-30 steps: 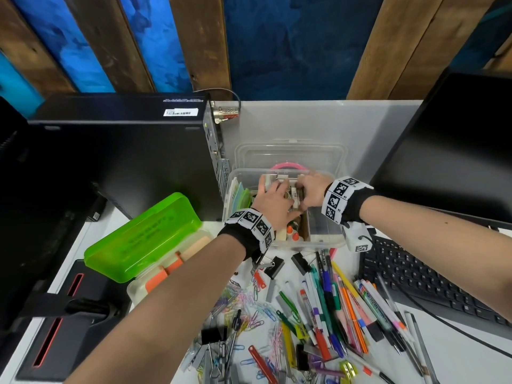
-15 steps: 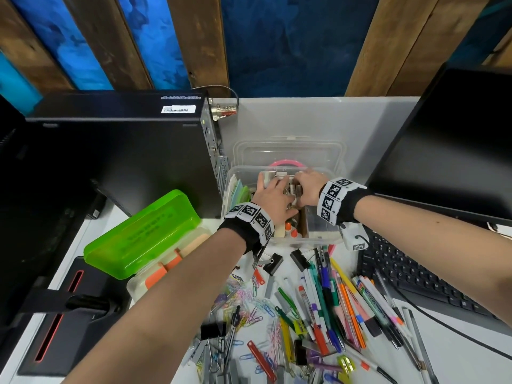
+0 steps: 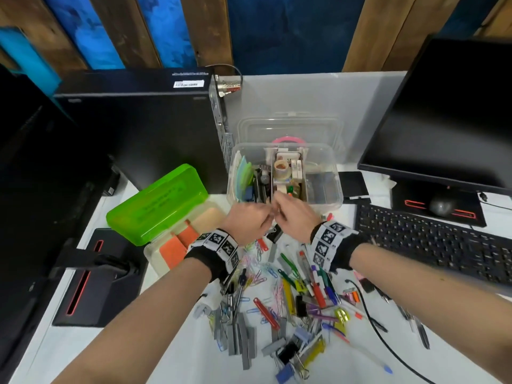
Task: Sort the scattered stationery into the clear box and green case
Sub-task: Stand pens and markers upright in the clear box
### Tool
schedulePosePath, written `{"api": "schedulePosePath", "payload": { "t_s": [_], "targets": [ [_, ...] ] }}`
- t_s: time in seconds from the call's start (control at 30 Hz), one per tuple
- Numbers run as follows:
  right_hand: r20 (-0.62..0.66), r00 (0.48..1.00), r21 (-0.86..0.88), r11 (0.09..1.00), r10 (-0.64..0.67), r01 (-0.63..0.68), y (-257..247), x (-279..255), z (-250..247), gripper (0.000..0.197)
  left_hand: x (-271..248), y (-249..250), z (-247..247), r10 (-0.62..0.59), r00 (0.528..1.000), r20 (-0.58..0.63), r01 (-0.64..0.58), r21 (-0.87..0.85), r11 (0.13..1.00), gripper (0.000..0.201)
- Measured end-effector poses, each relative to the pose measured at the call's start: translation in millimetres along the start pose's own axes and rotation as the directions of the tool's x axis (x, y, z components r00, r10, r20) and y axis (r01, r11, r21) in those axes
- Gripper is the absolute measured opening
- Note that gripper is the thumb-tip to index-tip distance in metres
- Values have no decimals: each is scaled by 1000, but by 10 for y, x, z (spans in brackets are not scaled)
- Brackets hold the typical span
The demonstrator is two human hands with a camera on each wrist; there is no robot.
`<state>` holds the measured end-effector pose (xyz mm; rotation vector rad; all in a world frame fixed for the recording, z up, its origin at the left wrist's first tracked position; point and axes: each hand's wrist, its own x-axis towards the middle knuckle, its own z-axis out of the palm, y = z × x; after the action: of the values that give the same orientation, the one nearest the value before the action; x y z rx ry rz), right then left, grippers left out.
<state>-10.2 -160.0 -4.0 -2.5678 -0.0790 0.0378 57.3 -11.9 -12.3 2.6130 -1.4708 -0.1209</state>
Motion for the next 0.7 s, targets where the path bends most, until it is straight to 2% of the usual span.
{"api": "schedulePosePath", "payload": {
  "t_s": [0.1,0.17,0.27,0.33,0.4,0.47,0.7],
  "targets": [
    [112,992,-85,995,-50,59,-47,-215,192,15,-203,128,216,-26,982,188,25,7,1000,26],
    [192,980,-115,990,-57,80,-38,-356,289,19,-329,201,397,-59,954,295,61,1,998,27],
    [344,938,-189,982,41,27,75,-533,328,16,-446,294,629,-82,911,405,114,-54,992,30],
    [461,882,-269,963,97,35,189,-655,333,19,-462,351,685,-74,909,409,111,-69,991,29],
    [528,840,-365,926,123,94,274,-755,358,30,-443,415,692,-61,913,403,102,-80,992,29],
    [534,835,-423,897,131,130,315,-812,403,35,-412,469,691,-48,923,381,83,-76,994,29],
    [515,851,-459,871,99,177,302,-880,479,33,-245,581,607,10,933,361,23,-86,996,22]
  ]
}}
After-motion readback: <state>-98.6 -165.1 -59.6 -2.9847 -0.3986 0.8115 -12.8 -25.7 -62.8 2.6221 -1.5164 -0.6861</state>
